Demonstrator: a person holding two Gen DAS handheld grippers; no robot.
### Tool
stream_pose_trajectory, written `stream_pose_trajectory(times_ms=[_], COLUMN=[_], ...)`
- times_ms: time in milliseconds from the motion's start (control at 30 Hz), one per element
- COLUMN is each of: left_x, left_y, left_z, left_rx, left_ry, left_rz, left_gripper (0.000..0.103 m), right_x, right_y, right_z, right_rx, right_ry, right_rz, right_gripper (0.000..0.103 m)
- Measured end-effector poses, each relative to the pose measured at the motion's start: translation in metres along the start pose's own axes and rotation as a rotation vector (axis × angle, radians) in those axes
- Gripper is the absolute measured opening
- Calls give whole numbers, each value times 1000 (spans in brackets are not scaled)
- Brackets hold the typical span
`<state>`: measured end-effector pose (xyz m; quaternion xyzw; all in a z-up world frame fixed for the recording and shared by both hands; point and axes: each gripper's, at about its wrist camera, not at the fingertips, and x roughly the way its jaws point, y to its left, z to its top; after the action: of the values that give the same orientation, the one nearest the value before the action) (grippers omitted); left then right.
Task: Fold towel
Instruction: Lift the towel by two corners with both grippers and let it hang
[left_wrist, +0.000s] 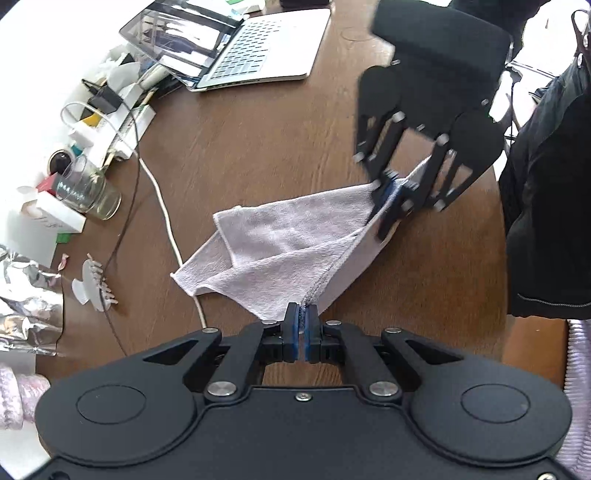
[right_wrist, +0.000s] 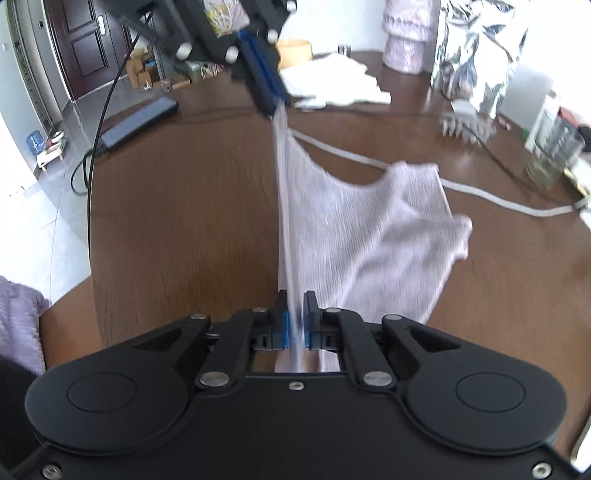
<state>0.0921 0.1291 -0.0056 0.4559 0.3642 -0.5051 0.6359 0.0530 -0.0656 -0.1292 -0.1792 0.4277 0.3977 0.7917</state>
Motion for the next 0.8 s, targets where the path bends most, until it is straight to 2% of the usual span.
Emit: stream_pose_trajectory(times_ms=[233,633,800], left_x=[-1,1,1], left_y=[6,2,-1], left_z=[-2,-4,-5], left_rx=[-6,4,6], left_ry=[-3,9,7], left_rz=[12,-6,-15], left_gripper=[3,3,3], right_x=[-14,-33,-37], right_y=[3,2,4], right_z=[-36,-75,-82], right_rx=[5,2,-20], right_ry=[46,121,130], right_rz=[-13,-7,-8], right_gripper=[8,2,2])
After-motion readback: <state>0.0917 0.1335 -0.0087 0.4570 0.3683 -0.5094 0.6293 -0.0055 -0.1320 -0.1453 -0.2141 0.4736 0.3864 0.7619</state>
